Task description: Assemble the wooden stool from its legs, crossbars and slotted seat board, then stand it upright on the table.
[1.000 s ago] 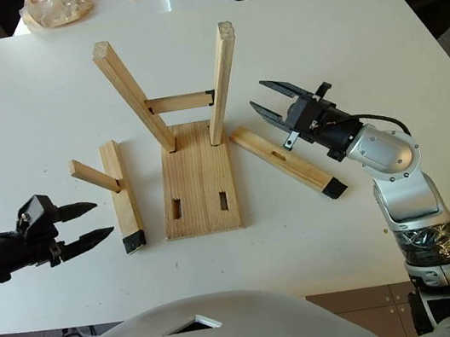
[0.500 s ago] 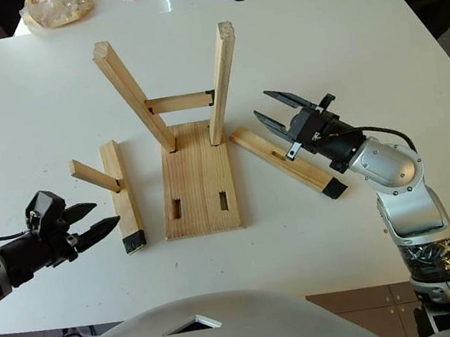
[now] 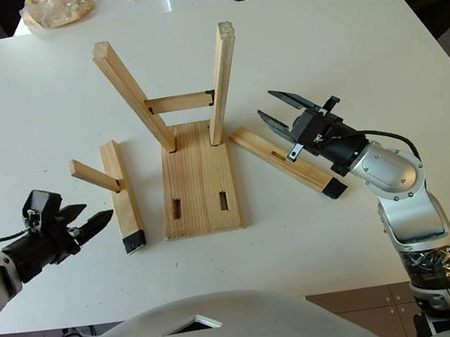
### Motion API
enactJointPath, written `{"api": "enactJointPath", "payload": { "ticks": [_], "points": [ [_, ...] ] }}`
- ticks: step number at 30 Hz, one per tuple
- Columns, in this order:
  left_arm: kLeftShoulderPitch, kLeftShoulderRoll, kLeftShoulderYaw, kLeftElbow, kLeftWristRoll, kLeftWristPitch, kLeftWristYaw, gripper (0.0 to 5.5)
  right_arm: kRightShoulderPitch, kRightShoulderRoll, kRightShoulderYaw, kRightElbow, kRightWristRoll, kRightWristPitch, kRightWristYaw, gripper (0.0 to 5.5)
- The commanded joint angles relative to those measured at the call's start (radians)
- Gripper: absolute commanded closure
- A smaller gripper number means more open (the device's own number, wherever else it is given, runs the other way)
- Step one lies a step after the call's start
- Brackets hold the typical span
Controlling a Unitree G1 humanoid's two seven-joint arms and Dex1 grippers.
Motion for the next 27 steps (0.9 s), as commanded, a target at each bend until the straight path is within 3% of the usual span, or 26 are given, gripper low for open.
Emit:
{"api": "enactJointPath", "payload": {
  "ticks": [1, 27],
  "points": [
    [-0.016, -0.038, 0.007, -0.019, -0.006, 0.054, 0.045, 2.14, 0.000, 0.008, 0.003, -0.011, -0.011, 0.009, -0.008, 3.82],
    [-0.121, -0.159, 0.020, 0.010, 0.067, 0.194, 0.152, 2.14, 0.011, 0.031, 0.002, -0.010, -0.044, 0.013, -0.030, 3.82]
  ]
}}
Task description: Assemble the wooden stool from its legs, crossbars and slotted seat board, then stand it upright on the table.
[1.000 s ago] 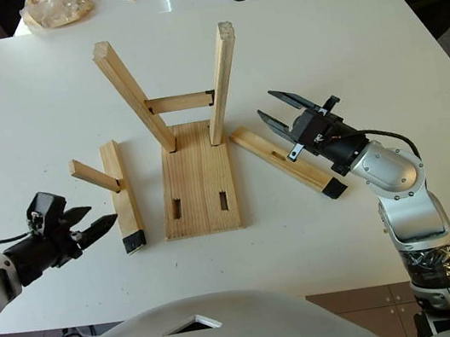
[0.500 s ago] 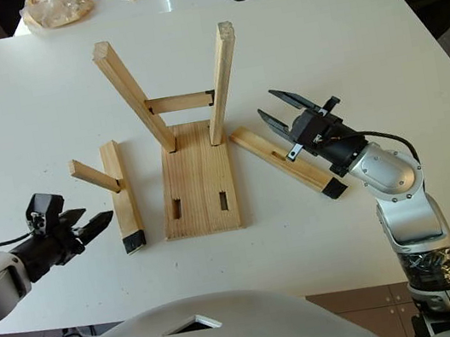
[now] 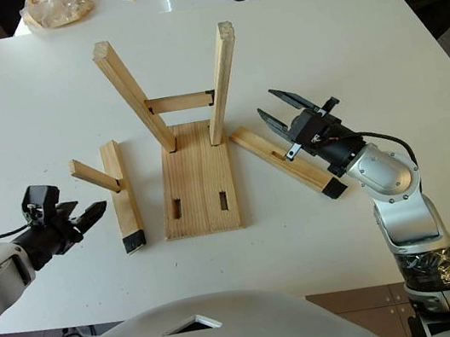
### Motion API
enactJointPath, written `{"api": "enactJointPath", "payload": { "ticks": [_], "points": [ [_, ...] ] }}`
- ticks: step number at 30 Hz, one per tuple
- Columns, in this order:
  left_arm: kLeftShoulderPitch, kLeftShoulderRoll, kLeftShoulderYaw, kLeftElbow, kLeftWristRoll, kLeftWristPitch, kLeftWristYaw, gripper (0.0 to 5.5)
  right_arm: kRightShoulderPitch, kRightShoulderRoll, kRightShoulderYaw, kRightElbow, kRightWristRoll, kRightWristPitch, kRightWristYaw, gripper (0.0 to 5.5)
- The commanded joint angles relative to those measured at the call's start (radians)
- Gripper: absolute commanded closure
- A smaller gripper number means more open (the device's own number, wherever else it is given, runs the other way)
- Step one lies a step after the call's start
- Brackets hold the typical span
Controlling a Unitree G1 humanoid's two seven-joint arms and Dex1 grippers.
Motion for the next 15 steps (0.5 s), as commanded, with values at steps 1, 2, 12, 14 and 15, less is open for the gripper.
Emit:
{"api": "enactJointPath", "payload": {
  "ticks": [1, 2, 12, 14, 15],
  "points": [
    [-0.035, -0.047, 0.040, 0.005, -0.014, 0.089, 0.001, 2.14, 0.007, -0.001, 0.000, -0.003, -0.015, 0.002, -0.006, 3.82],
    [-0.044, -0.066, 0.055, 0.001, -0.026, 0.118, -0.005, 2.14, 0.006, -0.001, 0.001, -0.004, -0.015, 0.003, -0.006, 3.82],
    [-0.062, -0.132, 0.145, -0.001, -0.212, 0.224, -0.076, 2.14, 0.011, 0.001, 0.004, -0.007, -0.038, 0.002, -0.005, 3.82],
    [-0.047, -0.149, 0.126, -0.020, -0.245, 0.223, -0.057, 2.14, 0.008, 0.000, 0.005, -0.005, -0.036, 0.002, -0.001, 3.82],
    [-0.036, -0.151, 0.109, -0.029, -0.251, 0.223, -0.047, 2.14, 0.006, 0.000, 0.007, -0.004, -0.036, 0.001, 0.000, 3.82]
  ]
}}
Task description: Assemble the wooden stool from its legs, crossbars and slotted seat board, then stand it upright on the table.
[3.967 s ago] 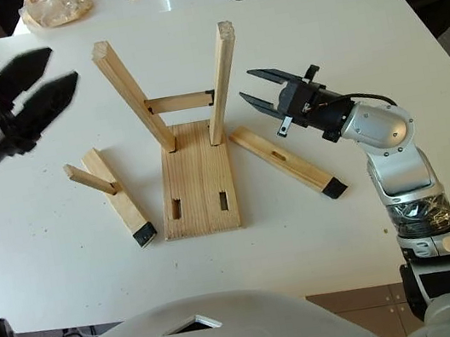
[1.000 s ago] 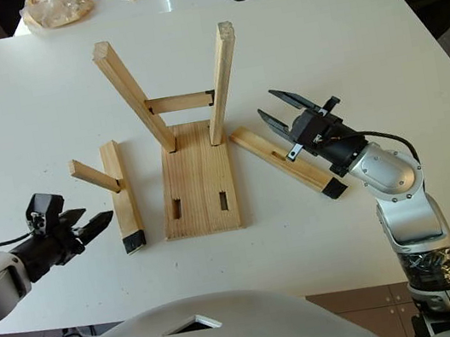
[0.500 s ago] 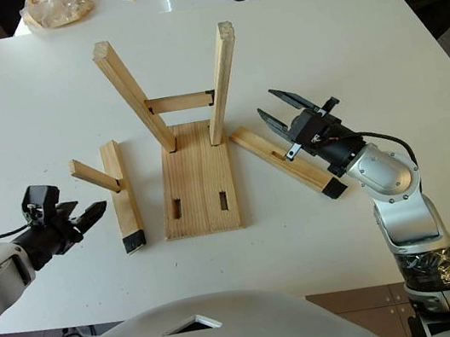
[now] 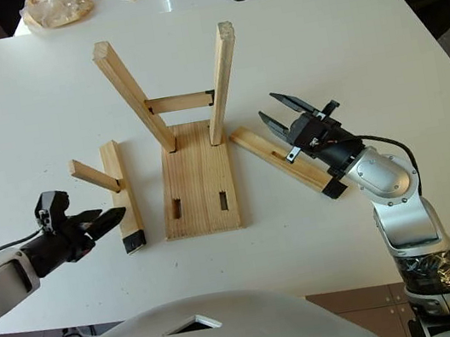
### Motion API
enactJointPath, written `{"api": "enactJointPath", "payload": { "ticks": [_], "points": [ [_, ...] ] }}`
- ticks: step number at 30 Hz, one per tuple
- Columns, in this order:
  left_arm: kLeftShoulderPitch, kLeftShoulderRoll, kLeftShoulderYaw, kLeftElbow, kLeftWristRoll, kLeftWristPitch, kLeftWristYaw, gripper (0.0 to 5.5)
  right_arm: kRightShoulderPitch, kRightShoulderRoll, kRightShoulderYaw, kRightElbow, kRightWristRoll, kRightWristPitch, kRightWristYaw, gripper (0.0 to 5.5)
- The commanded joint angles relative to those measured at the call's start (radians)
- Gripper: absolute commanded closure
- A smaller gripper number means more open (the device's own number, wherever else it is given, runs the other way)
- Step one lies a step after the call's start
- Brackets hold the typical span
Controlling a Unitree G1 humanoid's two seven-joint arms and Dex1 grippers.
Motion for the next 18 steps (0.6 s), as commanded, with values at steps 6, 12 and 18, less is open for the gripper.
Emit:
{"api": "enactJointPath", "payload": {
  "ticks": [6, 12, 18],
  "points": [
    [0.082, -0.009, -0.111, -0.069, -0.022, 0.010, 0.089, 2.14, -0.025, -0.009, 0.011, 0.009, 0.008, 0.001, 0.018, 3.82],
    [0.079, 0.085, -0.145, -0.068, 0.035, -0.007, 0.074, 2.14, -0.009, -0.006, 0.008, 0.003, 0.003, 0.002, 0.014, 3.82],
    [0.051, 0.286, -0.206, 0.003, 0.105, -0.131, -0.034, 2.14, 0.007, -0.001, -0.002, -0.008, -0.003, 0.009, -0.002, 3.82]
  ]
}}
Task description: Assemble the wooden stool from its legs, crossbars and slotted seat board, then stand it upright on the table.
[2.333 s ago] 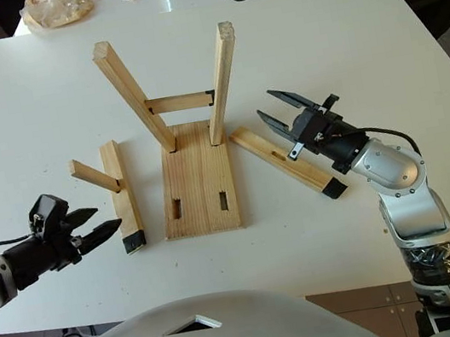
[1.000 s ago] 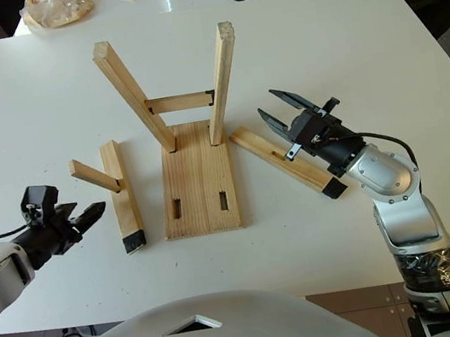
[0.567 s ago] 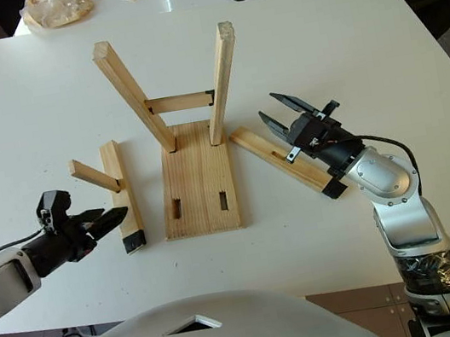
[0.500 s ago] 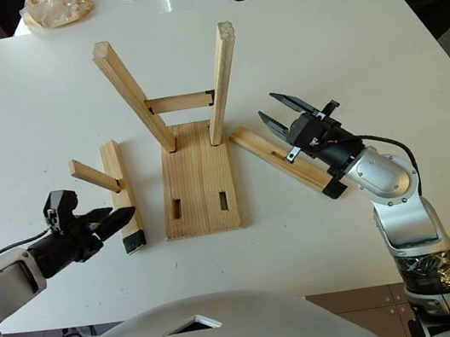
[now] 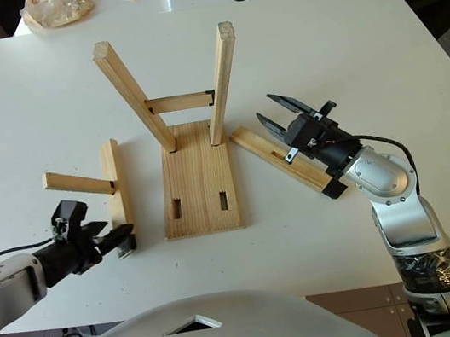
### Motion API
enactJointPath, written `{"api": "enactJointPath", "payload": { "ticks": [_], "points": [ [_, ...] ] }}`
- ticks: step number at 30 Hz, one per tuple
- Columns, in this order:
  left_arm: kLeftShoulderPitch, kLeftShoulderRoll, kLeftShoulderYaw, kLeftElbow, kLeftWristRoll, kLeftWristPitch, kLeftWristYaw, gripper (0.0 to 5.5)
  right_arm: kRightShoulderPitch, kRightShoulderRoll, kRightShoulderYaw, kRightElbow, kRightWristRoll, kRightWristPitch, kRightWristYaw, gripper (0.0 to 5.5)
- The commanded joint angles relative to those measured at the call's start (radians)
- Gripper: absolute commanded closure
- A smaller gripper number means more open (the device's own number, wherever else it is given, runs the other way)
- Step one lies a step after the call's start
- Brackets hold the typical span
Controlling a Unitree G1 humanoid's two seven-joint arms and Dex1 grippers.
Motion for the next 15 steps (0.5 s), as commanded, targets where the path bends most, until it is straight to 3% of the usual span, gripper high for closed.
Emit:
{"api": "enactJointPath", "payload": {
  "ticks": [1, 7, 12, 15],
  "points": [
    [-0.025, 0.104, -0.048, 0.047, 0.048, -0.079, -0.070, 2.14, 0.009, -0.001, -0.010, -0.009, -0.004, 0.008, -0.011, 3.82],
    [-0.023, 0.147, -0.085, 0.070, 0.086, -0.145, -0.119, 2.14, 0.004, 0.000, -0.007, -0.008, -0.005, 0.011, -0.013, 3.82],
    [0.008, 0.010, -0.001, 0.037, 0.051, -0.053, -0.074, 2.14, 0.020, 0.000, 0.000, -0.010, -0.014, 0.005, -0.014, 3.82],
    [-0.032, -0.123, 0.085, 0.005, 0.066, 0.038, -0.021, 1.76, 0.024, 0.000, 0.000, -0.014, -0.016, 0.006, -0.017, 3.82]
  ]
}}
